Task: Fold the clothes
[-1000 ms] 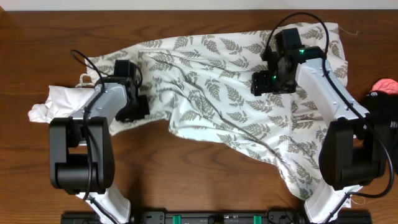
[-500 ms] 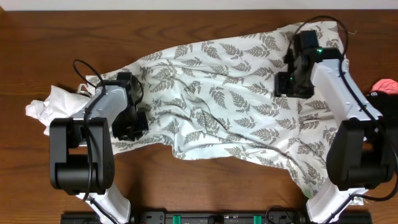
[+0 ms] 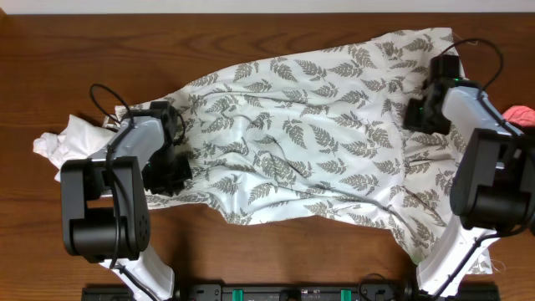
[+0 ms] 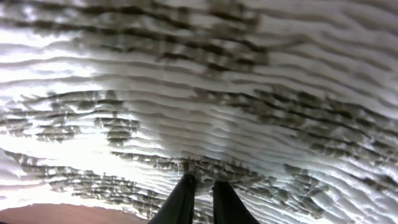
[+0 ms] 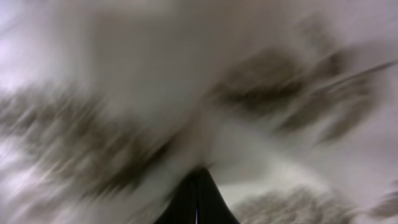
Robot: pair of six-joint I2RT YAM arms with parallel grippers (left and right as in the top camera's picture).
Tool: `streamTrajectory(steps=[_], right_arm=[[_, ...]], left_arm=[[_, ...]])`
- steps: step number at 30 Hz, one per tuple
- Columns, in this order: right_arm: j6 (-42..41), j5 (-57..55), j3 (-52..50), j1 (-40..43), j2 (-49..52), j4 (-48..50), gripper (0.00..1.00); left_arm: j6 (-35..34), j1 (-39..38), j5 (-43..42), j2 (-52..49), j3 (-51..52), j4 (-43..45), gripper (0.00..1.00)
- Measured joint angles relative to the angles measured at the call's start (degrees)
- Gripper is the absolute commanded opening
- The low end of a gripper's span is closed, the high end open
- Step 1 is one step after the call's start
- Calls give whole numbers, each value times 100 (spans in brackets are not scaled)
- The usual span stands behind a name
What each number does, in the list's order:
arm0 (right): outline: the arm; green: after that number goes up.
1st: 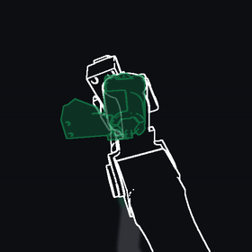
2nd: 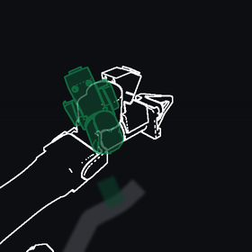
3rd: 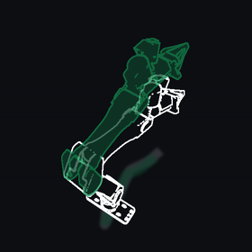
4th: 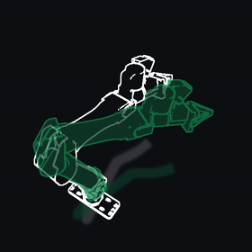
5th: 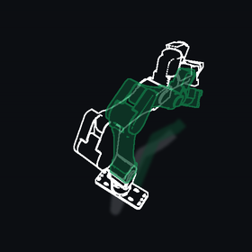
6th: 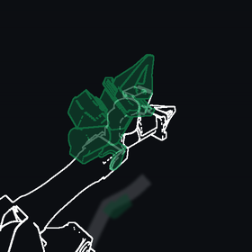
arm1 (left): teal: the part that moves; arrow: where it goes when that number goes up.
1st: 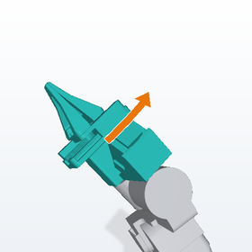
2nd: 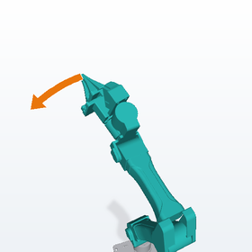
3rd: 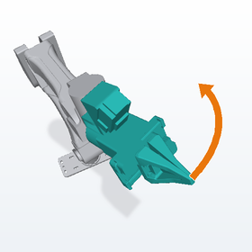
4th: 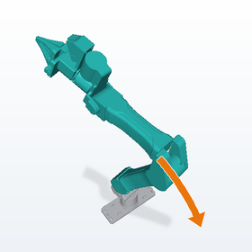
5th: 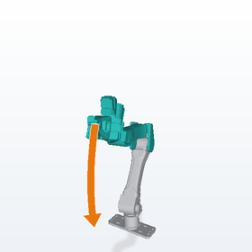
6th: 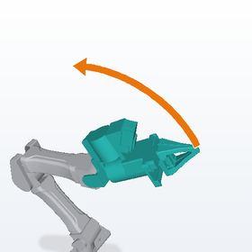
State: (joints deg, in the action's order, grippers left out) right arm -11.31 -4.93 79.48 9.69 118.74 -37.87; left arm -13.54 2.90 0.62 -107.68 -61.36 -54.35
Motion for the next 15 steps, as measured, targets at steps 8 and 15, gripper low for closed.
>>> streamTrajectory(steps=[8, 15], right_arm=[[341, -256, 37, 723, 186, 1032, 1], [1071, 214, 114, 1082, 240, 1178, 40]], left_arm=[[0, 391, -22, -2, 22, -37, 13], [0, 442, -37, 7, 35, 11, 17]])
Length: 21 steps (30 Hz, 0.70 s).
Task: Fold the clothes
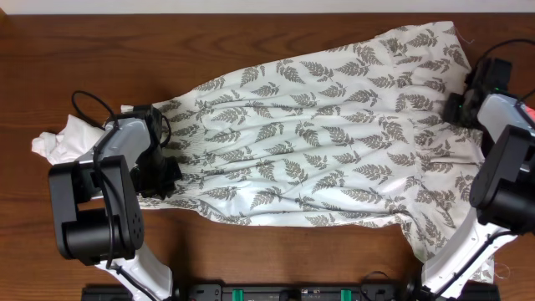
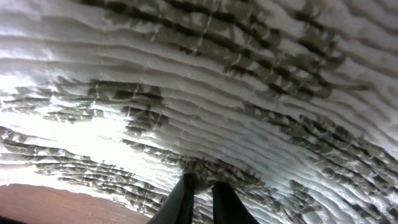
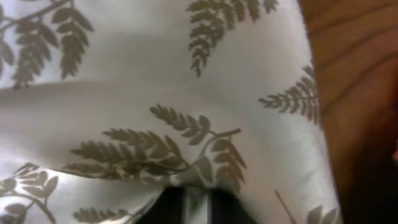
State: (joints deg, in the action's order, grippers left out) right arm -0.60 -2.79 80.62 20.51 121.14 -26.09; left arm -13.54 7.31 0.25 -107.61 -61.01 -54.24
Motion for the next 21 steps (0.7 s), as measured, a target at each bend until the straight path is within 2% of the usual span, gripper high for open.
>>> streamTrajectory(steps=[1, 3, 7, 9, 12, 16, 21], right_arm=[[33, 164, 7, 13, -4, -4, 48], [24, 481, 7, 15, -28, -37, 60], [-142, 1029, 4, -4, -354, -203, 69], [-271, 1200, 4, -7, -796, -326, 71], [-442, 1311, 7, -7, -1578, -619, 69], [-708, 1421, 72, -35, -2647, -1471, 69], [-855, 1478, 118, -236, -3112, -2708, 75]], left_arm=[[4, 2, 7, 2, 0, -2, 22], [17, 17, 57, 17, 0, -26, 24], [2, 55, 105, 116, 28, 31, 29], [0, 61, 129, 251, 70, 146, 33], [7, 79, 114, 682, 90, 166, 37], [0, 85, -101, 1869, 90, 61, 40], [-2, 76, -343, 3025, 90, -133, 40]])
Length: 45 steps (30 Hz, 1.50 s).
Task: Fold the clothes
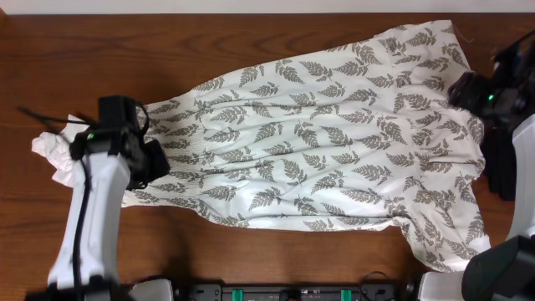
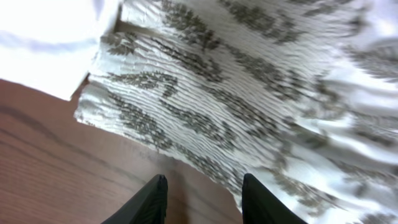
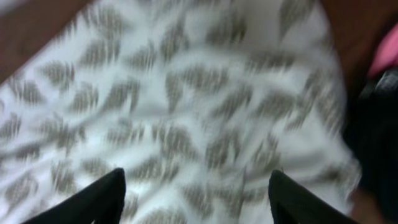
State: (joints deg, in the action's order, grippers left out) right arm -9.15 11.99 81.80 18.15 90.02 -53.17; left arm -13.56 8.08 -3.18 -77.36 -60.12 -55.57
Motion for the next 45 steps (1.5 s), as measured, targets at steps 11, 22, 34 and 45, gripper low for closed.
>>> streamTrajectory(steps=[11, 22, 34, 45], right_arm=[[17, 2, -22, -437, 26, -1786, 78], [197, 4, -42, -883, -363, -2280, 79], [455, -501, -688, -1974, -741, -1805, 79], [1746, -1735, -1405, -4037, -732, -719, 84]], left_arm=[[9, -4, -122, 1375, 0, -710, 38], [-330, -4, -946, 2903, 1292, -774, 40], [-693, -4, -1792, 2911, 2918, 411, 42], [-348, -4, -1878, 2911, 2918, 507, 45]])
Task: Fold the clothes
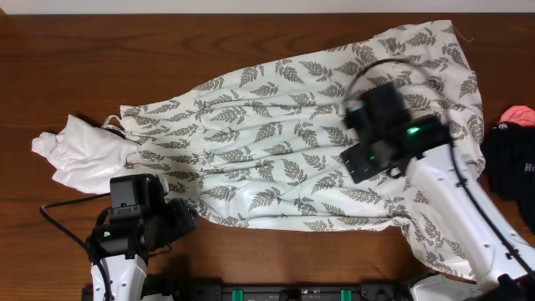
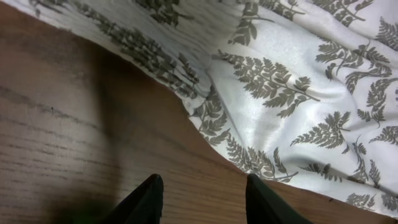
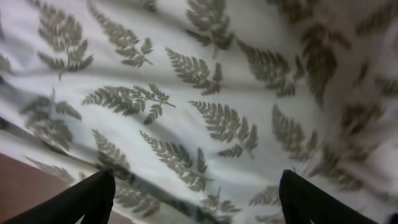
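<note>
A white dress with a grey fern print (image 1: 309, 142) lies spread flat across the wooden table, narrow gathered end at the left, wide skirt at the right. My left gripper (image 1: 182, 224) is low at the front left, just off the dress's front edge. In its wrist view the left gripper (image 2: 202, 202) is open over bare wood, with the dress edge (image 2: 267, 106) just ahead. My right gripper (image 1: 368, 163) hovers over the skirt right of centre. It (image 3: 199, 202) is open wide above the fabric (image 3: 205, 99), holding nothing.
A crumpled white cloth (image 1: 75, 155) lies at the dress's left end. A pink item (image 1: 518, 114) and a dark garment (image 1: 510, 167) sit at the right table edge. Bare wood (image 1: 276, 259) runs along the front of the dress.
The left gripper has gone from beside the dress's left end to the front edge, nearer me. The right gripper has gone from the far right edge to above the skirt. Both remain open; the dress lies unchanged.
At first both grippers were shut on the dress's two ends and the cloth lay bunched and wrinkled. Half a second later it was stretched out flatter, still held. Then both were open, the dress flat. Now both hover open at new places along it.
</note>
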Robot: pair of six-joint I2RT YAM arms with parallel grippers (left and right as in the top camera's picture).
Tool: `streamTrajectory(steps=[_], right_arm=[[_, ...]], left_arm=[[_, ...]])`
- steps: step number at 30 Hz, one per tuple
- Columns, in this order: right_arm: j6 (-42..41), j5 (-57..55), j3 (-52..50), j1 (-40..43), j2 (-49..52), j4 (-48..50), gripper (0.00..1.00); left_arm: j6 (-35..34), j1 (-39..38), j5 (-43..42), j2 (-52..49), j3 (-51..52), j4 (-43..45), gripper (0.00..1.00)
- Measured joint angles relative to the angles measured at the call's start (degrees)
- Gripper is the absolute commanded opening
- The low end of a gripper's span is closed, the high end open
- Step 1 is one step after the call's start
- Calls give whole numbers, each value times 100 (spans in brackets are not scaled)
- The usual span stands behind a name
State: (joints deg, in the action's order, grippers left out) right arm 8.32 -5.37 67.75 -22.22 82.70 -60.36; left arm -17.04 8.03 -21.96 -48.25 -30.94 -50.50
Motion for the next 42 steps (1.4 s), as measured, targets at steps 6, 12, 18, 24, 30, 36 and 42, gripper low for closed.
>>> streamTrajectory(steps=[6, 12, 18, 24, 30, 36, 42], right_arm=[[1228, -1102, -59, -953, 72, 168, 85], [2371, -2061, -66, -1198, 308, 103, 85], [2153, -2201, -81, -1508, 387, -136, 86], [-732, -1576, -81, -1676, 389, -310, 99], [-3014, 17, -83, -1650, 389, 24, 99], [-4857, 922, -85, -1263, 348, -173, 99], [-6282, 1019, -85, -815, -166, -684, 99]], left_arm=[[81, 0, -4, -2, 0, 155, 48], [87, 0, -17, 0, 0, 216, 50], [229, 0, -17, 0, 0, 201, 52], [382, 0, -17, 0, 0, 166, 54], [400, 0, -17, 0, 0, 166, 56], [400, 0, -20, 0, 0, 164, 55], [400, 0, -17, 0, 0, 146, 56]])
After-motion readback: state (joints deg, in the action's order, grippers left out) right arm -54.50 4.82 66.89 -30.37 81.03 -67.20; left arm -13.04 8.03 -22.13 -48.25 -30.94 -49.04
